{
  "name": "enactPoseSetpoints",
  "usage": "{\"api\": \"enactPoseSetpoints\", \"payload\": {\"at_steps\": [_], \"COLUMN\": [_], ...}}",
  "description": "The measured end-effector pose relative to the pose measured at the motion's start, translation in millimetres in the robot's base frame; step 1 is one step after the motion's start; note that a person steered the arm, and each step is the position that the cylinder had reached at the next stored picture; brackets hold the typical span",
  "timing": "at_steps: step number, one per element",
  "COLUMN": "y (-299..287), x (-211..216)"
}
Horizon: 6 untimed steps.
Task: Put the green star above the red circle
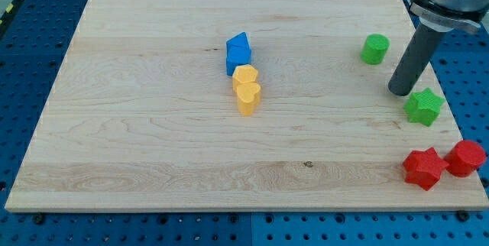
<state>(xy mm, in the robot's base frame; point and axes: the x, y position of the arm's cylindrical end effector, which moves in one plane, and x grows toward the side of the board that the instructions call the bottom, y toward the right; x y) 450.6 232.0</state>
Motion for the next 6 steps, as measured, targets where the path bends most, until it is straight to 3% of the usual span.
{"api": "enactPoseSetpoints", "payload": {"at_steps": [6], "y": [40], "x": [32]}}
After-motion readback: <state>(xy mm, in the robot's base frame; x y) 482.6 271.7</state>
